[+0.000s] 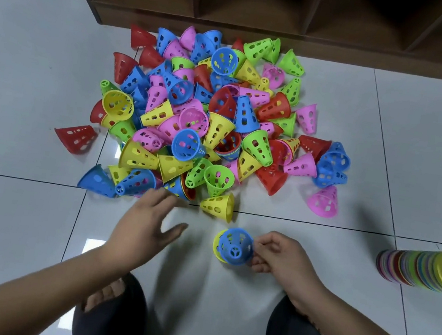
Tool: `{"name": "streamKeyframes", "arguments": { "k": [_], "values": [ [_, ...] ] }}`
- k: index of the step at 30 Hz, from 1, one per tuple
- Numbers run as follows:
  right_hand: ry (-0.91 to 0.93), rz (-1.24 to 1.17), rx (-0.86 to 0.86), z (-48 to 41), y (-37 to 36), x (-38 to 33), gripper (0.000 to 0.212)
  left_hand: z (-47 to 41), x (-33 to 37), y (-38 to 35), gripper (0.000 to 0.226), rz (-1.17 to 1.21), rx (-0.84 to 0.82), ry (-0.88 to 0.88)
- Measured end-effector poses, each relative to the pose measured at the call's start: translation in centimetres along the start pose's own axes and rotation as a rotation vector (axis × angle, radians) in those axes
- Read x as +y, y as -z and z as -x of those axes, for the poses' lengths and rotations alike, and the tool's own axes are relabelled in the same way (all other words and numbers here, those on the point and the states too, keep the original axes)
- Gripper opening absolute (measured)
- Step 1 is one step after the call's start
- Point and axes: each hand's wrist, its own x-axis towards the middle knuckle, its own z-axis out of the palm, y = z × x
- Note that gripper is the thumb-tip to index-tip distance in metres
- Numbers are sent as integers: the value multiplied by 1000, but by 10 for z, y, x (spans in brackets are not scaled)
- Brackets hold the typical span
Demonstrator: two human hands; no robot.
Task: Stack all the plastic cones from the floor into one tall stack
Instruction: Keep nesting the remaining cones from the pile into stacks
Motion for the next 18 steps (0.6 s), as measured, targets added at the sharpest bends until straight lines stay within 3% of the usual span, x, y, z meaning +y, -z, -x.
{"name": "streamKeyframes", "arguments": {
  "k": [8,14,18],
  "values": [
    [36,41,91,-17,13,-7,5,-9,-39,36,39,-205,227,107],
    [445,612,491,-50,62,-28,16,0,-65,38,49,-192,231,213],
    [491,703,688,-72,88,-37,23,7,-73,30,51,-144,203,264]
  ]
}}
